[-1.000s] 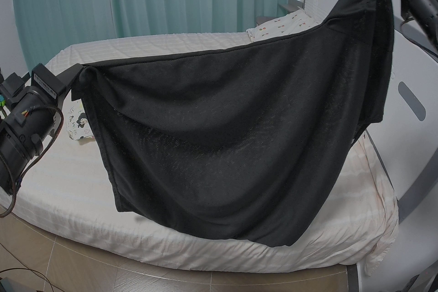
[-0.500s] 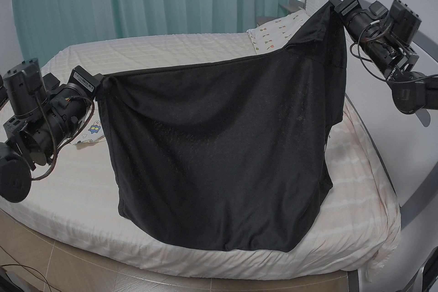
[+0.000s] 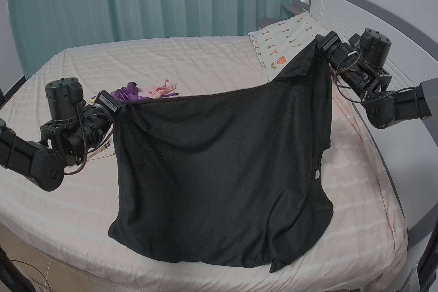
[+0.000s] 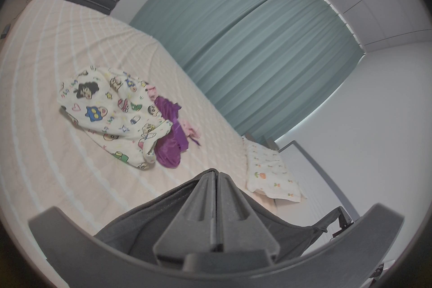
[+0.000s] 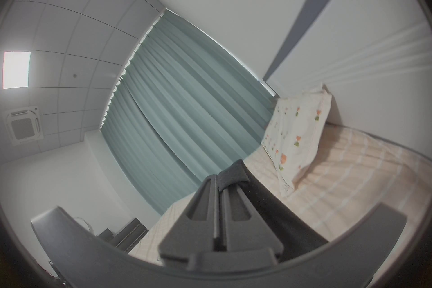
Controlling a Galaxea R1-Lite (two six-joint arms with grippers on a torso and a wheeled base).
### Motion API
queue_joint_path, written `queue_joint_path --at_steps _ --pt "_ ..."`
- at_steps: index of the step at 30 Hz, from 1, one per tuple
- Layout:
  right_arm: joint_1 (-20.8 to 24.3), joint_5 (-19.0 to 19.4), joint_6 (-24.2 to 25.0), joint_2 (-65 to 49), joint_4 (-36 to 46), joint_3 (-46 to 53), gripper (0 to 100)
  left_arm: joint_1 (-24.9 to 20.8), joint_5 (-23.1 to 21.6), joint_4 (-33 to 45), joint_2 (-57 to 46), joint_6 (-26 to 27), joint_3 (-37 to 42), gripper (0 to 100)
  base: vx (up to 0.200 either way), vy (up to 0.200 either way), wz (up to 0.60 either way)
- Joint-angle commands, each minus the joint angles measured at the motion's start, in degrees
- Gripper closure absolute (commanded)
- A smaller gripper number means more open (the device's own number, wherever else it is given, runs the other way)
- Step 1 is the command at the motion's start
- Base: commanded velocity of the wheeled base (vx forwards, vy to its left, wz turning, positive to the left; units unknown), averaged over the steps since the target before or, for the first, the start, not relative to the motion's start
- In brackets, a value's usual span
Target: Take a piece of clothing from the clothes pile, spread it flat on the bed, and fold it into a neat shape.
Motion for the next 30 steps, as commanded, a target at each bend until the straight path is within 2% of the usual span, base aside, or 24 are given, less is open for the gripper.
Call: queue_joint_path --at_steps 1,2,3,4,8,12,14,17,23,27,30 --pt "-0.4 0.2 0.9 5.5 -0.1 2.2 100 0.2 0.0 -1.2 8.5 -1.5 -0.5 100 0.0 0.0 0.0" --pt "-0.4 0.2 1.0 6.4 -0.1 2.4 100 0.2 0.0 -2.0 9.9 -1.8 -0.9 0 0.0 0.0 0.0" --pt "-0.4 0.2 1.0 7.5 -0.1 2.5 100 0.2 0.1 -2.9 11.8 -2.0 -1.5 0 0.0 0.0 0.0" --pt "-0.4 0.2 1.0 7.9 -0.2 2.5 0 0.2 0.3 -3.2 12.6 -2.1 -1.8 0 0.0 0.0 0.0" --pt "-0.5 0.0 1.0 12.7 -0.8 2.2 0 1.2 0.4 -6.1 17.9 -2.2 -3.5 0 0.0 0.0 0.0" --pt "-3.1 -0.6 0.8 16.1 0.1 2.9 0 2.4 0.6 -6.7 22.4 -2.1 -5.3 0 0.0 0.0 0.0" --pt "-4.1 -0.6 0.5 16.2 1.2 3.8 0 3.1 0.7 -6.7 22.7 -2.0 -5.5 0 0.0 0.0 0.0" --pt "-6.2 0.6 -3.2 15.4 7.8 7.7 0 4.4 0.6 -6.7 22.4 -2.0 -5.3 0 0.0 0.0 0.0" --pt "-8.5 -0.1 -4.0 15.0 9.2 10.3 0 4.2 0.2 -6.7 21.5 -1.8 -2.0 0 0.0 0.0 0.0" --pt "-8.7 1.4 -3.7 11.6 9.2 17.4 0 3.9 0.0 -6.7 20.8 -1.9 -0.6 0 0.0 0.0 0.0" --pt "-8.8 4.1 -3.7 8.5 9.6 21.7 0 3.6 -0.3 -6.7 19.8 -2.0 0.6 0 0.0 0.0 0.0"
